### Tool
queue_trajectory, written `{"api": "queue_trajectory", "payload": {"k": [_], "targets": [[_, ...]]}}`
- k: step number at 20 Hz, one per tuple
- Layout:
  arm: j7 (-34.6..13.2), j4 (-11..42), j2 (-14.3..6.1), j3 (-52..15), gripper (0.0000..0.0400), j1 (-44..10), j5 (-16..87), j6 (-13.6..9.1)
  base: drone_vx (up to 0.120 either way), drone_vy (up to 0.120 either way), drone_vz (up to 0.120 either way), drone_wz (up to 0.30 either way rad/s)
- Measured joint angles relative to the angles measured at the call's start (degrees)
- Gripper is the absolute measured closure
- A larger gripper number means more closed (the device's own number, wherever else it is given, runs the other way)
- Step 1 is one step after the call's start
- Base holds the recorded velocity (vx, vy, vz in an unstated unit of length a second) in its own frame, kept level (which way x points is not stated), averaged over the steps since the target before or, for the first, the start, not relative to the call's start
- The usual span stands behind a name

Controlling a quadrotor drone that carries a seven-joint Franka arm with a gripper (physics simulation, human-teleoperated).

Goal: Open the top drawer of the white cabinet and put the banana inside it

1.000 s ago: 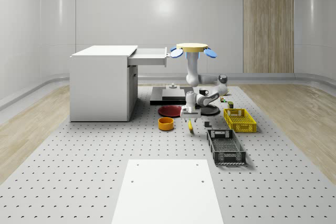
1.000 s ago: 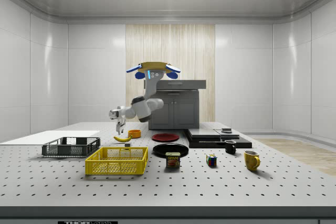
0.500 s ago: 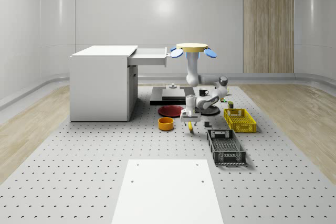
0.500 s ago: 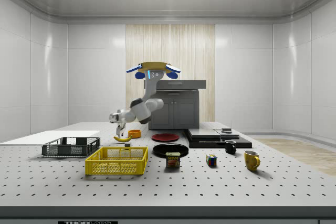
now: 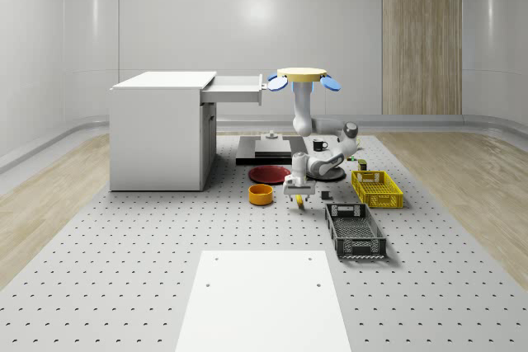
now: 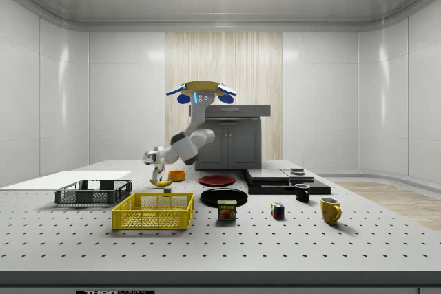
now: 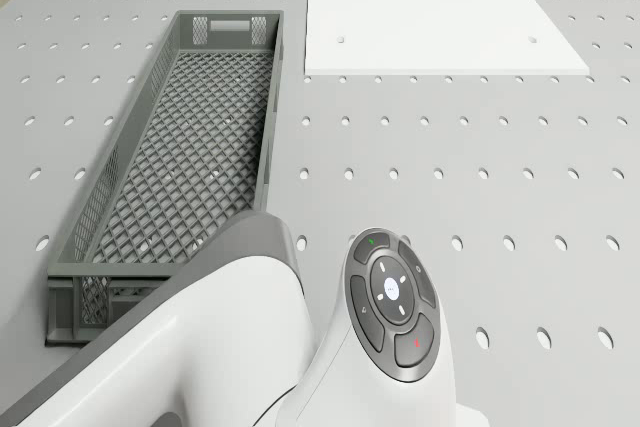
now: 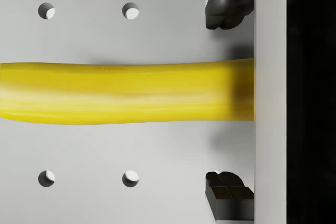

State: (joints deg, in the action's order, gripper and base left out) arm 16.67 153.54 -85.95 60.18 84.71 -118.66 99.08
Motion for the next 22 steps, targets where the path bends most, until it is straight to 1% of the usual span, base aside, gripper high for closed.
{"api": "queue_trajectory", "payload": {"k": [5,6,7,8,10,12,18,22], "targets": [[-0.30,-0.42,0.84,-0.81,0.0000,-0.16,-1.03,-0.25,0.000,0.000,0.000,0.000],[-0.36,-0.45,0.99,-0.90,0.0055,-0.22,-1.17,-0.34,0.000,0.000,0.000,0.000],[-0.42,-0.48,1.13,-0.97,0.0098,-0.29,-1.29,-0.43,0.000,0.000,0.000,0.000],[-0.48,-0.49,1.28,-1.03,0.0132,-0.36,-1.39,-0.53,0.000,0.000,0.000,0.000],[-0.60,-0.51,1.55,-1.11,0.0178,-0.50,-1.58,-0.75,0.000,0.000,0.000,0.000],[-0.67,-0.51,1.81,-1.18,0.0206,-0.64,-1.74,-0.96,0.000,0.000,0.000,0.000],[-0.57,-0.43,2.41,-1.19,0.0211,-1.07,-1.82,-1.41,0.000,0.000,0.000,0.000],[-0.58,0.55,2.44,0.30,0.0211,-1.70,-0.51,-2.46,0.000,0.000,0.000,0.000]]}}
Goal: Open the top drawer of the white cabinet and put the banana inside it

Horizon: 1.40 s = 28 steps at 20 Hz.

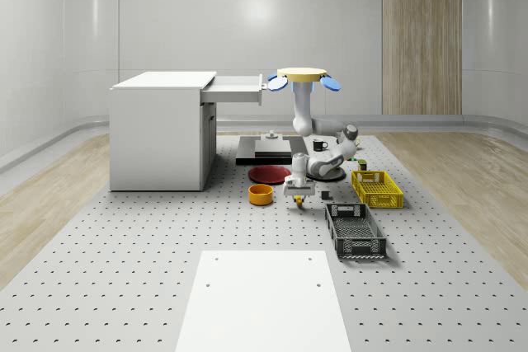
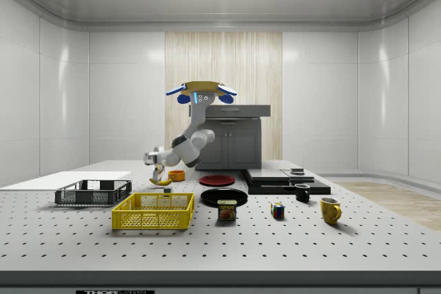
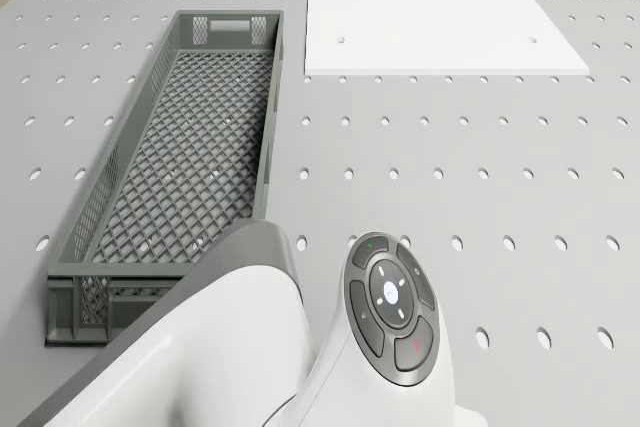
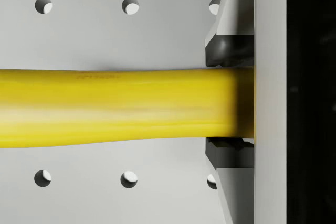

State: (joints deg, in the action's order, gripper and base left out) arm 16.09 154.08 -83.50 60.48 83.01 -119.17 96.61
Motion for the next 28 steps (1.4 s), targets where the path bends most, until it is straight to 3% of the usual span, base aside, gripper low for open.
{"api": "queue_trajectory", "payload": {"k": [4,11,18,28], "targets": [[0.00,1.43,-0.13,2.52,0.0211,-0.77,2.28,-1.47,0.000,0.000,0.000,0.000],[-1.07,3.21,-0.18,6.31,0.0211,-1.68,5.72,-3.54,-0.006,0.000,0.114,0.000],[-1.26,3.67,-0.14,7.45,0.0211,-1.92,6.74,-4.16,-0.080,0.120,0.120,0.000],[-1.54,3.77,-0.06,7.72,0.0211,-2.01,6.96,-4.36,0.000,0.004,0.120,0.000]]}}
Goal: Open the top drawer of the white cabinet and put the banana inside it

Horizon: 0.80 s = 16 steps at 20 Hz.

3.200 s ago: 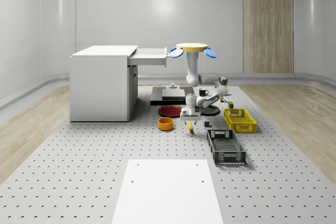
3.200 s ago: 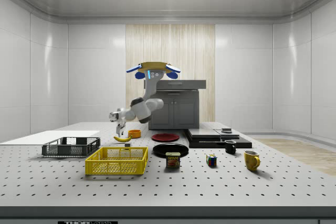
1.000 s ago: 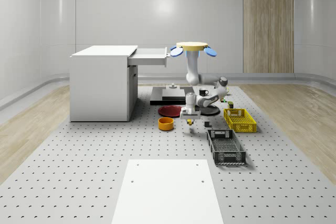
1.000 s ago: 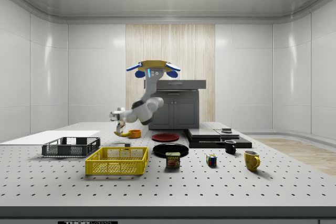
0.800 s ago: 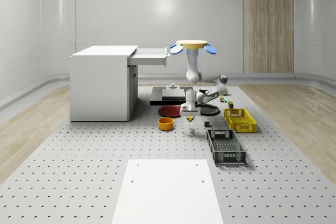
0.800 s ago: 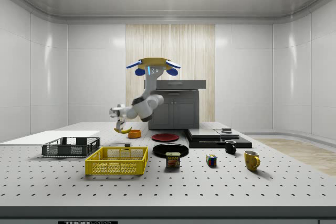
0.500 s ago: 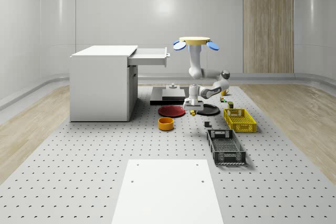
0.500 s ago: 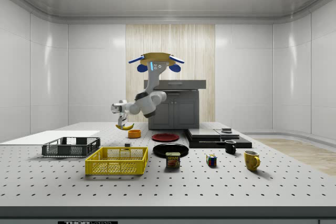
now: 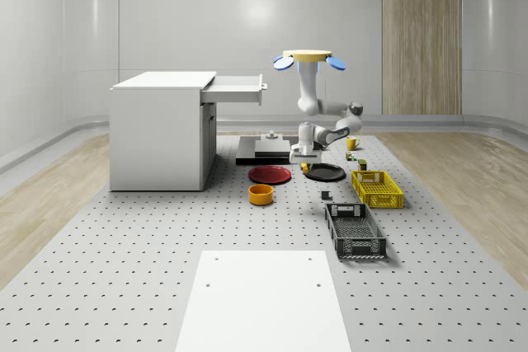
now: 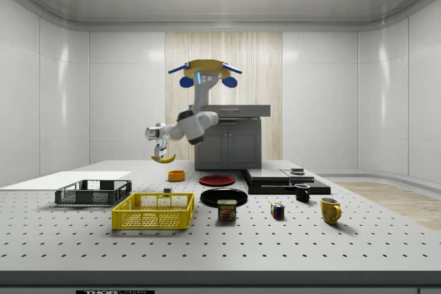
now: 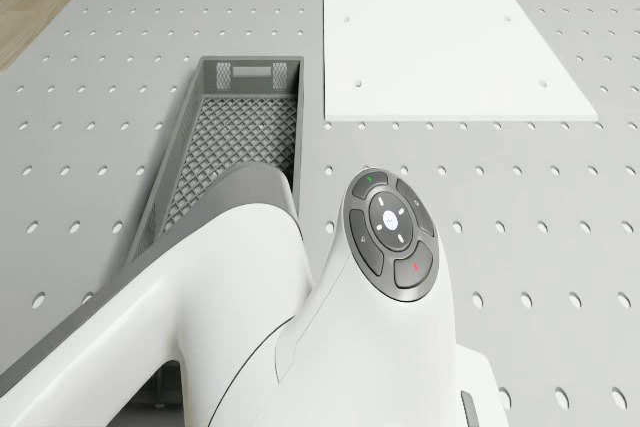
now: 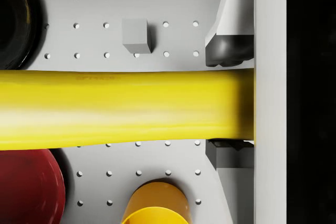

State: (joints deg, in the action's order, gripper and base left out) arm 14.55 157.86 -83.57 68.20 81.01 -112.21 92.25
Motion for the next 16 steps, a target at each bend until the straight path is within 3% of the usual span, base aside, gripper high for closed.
{"api": "queue_trajectory", "payload": {"k": [16], "targets": [[-0.09,0.02,0.12,0.02,0.0211,-0.06,-0.03,-0.12,-0.112,0.000,0.120,0.000]]}}
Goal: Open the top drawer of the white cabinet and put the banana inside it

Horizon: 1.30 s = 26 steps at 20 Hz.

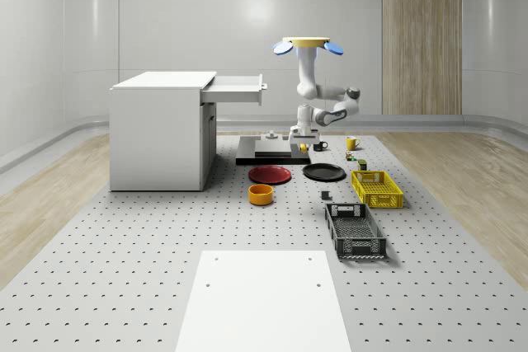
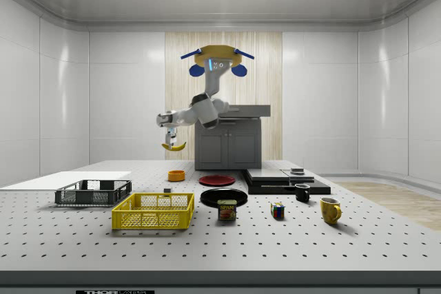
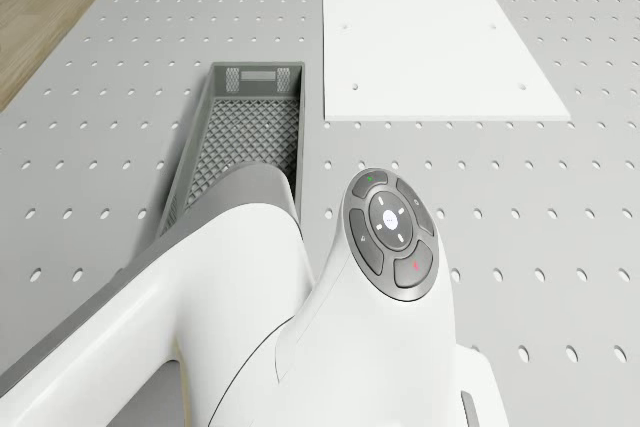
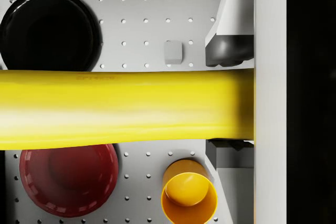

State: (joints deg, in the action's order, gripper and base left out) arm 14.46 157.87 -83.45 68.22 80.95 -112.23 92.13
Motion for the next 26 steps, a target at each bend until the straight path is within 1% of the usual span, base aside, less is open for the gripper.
{"api": "queue_trajectory", "payload": {"k": [26], "targets": [[-0.05,0.01,0.16,-0.02,0.0211,-0.07,-0.07,-0.14,-0.120,0.000,0.120,0.000]]}}
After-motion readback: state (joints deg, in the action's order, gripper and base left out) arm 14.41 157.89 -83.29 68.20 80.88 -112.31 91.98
